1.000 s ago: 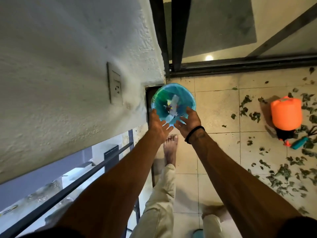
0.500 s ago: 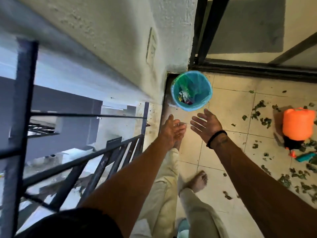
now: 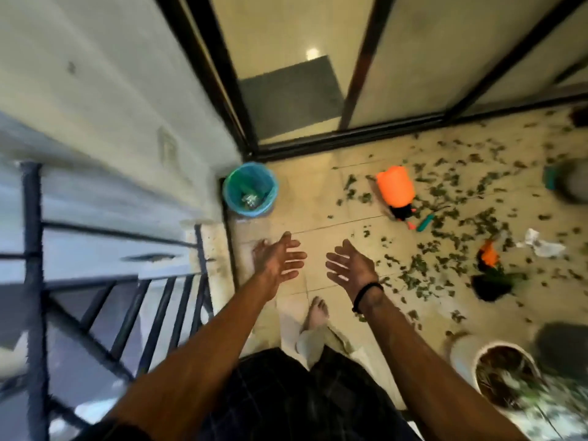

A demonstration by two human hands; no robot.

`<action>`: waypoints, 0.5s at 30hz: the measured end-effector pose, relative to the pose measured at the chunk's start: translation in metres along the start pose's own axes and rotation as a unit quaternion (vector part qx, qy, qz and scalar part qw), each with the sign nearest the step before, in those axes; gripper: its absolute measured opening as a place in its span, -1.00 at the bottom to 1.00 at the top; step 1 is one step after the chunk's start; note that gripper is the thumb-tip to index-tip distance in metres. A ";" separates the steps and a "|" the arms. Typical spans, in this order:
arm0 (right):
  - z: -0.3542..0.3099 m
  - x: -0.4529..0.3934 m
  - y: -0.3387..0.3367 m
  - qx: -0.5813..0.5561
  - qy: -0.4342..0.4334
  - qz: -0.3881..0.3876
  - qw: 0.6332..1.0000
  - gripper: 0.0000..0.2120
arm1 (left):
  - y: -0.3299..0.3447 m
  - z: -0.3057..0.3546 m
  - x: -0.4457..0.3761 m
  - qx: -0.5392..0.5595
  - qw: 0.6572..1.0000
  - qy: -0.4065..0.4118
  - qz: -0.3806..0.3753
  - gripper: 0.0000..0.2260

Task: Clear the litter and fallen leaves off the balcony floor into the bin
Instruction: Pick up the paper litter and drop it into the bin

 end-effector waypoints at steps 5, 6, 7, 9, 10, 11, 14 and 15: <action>-0.023 0.047 -0.106 -0.155 -0.026 0.098 0.983 -0.80 | 0.116 0.006 0.035 -0.141 0.988 0.018 -0.058 -0.66; -0.025 0.054 -0.124 -0.186 -0.032 0.117 0.975 -0.77 | 0.139 0.007 0.042 -0.167 0.983 0.023 -0.068 -0.69; -0.026 0.060 -0.139 -0.215 -0.038 0.133 0.967 -0.74 | 0.159 0.008 0.048 -0.187 0.979 0.025 -0.079 -0.71; -0.030 0.066 -0.161 -0.262 -0.045 0.159 0.951 -0.71 | 0.193 0.011 0.054 -0.227 0.969 0.028 -0.094 -0.74; -0.032 0.067 -0.167 -0.276 -0.044 0.169 0.945 -0.72 | 0.206 0.011 0.054 -0.246 0.963 0.030 -0.101 -0.74; -0.035 0.066 -0.174 -0.291 -0.043 0.179 0.939 -0.73 | 0.220 0.013 0.053 -0.271 0.956 0.032 -0.110 -0.73; -0.054 0.061 -0.196 -0.314 -0.049 0.207 0.925 -0.72 | 0.258 0.024 0.046 -0.328 0.936 0.036 -0.121 -0.73; -0.060 0.059 -0.203 -0.319 -0.052 0.216 0.921 -0.72 | 0.268 0.029 0.042 -0.337 0.933 0.035 -0.120 -0.74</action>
Point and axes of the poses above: each hand's wrist, its own x-axis away from the middle knuckle, its own y-axis out of the palm, z = x × y, the point moved 8 cm from there along -x, towards the middle knuckle, and after that the axes turned 5 degrees about -y, right-handed, at the moved point
